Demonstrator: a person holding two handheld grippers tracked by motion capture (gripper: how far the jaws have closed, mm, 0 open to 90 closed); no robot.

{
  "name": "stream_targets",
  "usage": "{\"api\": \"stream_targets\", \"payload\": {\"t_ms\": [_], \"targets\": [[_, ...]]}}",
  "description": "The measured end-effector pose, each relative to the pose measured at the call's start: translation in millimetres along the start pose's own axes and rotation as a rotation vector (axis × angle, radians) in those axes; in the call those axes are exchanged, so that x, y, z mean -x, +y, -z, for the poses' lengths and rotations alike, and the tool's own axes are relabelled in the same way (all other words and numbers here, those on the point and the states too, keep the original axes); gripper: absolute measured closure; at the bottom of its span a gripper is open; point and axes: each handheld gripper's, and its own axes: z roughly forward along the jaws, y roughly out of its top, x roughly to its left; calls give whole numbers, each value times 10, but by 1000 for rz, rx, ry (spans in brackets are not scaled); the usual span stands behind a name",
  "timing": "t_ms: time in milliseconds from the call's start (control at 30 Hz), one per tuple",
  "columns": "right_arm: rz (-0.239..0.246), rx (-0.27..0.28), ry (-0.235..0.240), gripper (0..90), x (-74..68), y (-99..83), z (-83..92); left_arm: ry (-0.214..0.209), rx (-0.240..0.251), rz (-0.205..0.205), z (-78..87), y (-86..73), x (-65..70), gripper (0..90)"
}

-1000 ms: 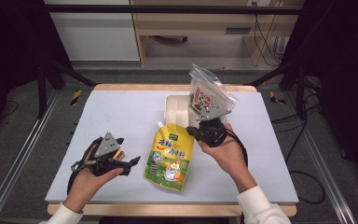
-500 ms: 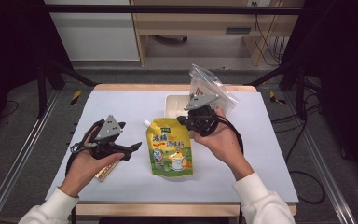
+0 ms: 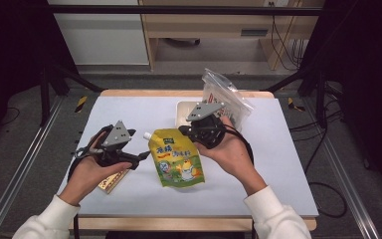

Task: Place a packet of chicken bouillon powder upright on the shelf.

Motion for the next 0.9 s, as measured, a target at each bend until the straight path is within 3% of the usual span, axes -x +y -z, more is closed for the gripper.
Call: {"api": "stream_targets", "payload": {"t_ms": [233, 433, 500, 900], "targets": [[30, 15, 24, 900, -118, 65, 18, -31, -11, -25, -22, 74, -28, 192], [52, 25, 45, 900, -211, 109, 37, -70, -40, -70, -61, 135, -8, 224], [57, 26, 43, 900, -233, 116, 43, -75, -44, -57, -85, 148, -6, 266], [73, 14, 49, 900, -282, 137, 80, -124, -67, -77, -216, 168, -65, 400]]}}
